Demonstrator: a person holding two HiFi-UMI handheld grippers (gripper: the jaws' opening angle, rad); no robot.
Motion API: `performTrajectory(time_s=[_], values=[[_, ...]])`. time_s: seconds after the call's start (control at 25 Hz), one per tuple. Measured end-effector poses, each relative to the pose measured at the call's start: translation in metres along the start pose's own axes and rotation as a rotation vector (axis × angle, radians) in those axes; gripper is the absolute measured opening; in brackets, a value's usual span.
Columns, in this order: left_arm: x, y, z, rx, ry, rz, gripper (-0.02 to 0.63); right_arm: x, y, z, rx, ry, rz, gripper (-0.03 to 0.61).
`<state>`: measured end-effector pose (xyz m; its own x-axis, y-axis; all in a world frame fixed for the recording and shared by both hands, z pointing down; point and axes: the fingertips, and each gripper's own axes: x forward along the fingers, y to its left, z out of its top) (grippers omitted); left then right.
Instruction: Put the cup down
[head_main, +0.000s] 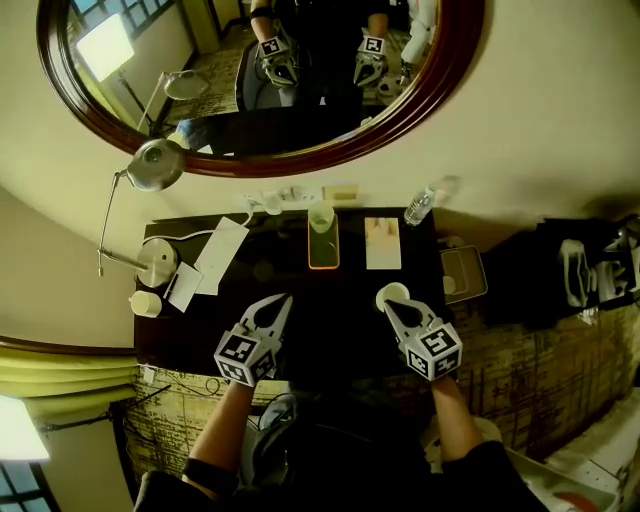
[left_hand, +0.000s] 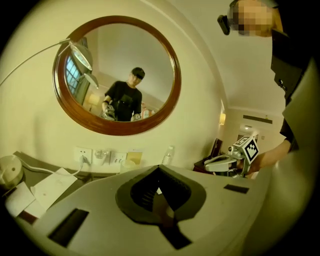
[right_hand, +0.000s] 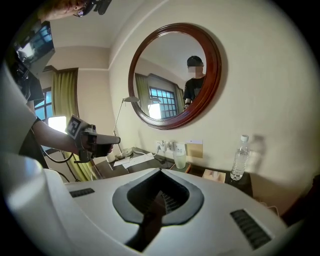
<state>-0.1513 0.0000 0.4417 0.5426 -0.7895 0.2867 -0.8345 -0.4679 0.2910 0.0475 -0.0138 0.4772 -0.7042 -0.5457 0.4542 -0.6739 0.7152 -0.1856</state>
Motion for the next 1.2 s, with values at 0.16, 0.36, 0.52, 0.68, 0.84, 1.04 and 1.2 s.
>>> performTrajectory(time_s=[0.16, 0.36, 0.52, 0.68, 0.84, 1.04, 1.2], values=[[0.003, 0.003, 0.006, -0.021, -0.024, 0.03, 0.0, 0.0, 0.0, -0.004, -0.007, -0.004, 0.0, 0.007], [0.018, 0.009, -0.009, 0.021, 0.032, 0.007, 0.074, 0.003, 0.003, -0.008, -0.008, -0.008, 0.013, 0.008], [0.044, 0.026, -0.024, 0.046, 0.073, -0.01, 0.192, 0.013, -0.002, -0.009, -0.017, -0.012, -0.003, 0.008], [0.082, 0.039, -0.029, 0.106, 0.113, -0.047, 0.281, 0.035, -0.003, -0.004, -0.037, -0.002, -0.006, 0.008], [0.128, 0.058, -0.045, 0.167, 0.149, -0.096, 0.384, 0.063, -0.01, 0.005, -0.055, 0.015, -0.038, 0.008], [0.185, 0.094, -0.063, 0.206, 0.188, -0.078, 0.471, 0.1, -0.027, 0.008, -0.051, 0.023, -0.079, 0.008], [0.227, 0.125, -0.075, 0.209, 0.213, -0.045, 0.492, 0.123, -0.036, 0.008, -0.052, 0.03, -0.082, 0.008]])
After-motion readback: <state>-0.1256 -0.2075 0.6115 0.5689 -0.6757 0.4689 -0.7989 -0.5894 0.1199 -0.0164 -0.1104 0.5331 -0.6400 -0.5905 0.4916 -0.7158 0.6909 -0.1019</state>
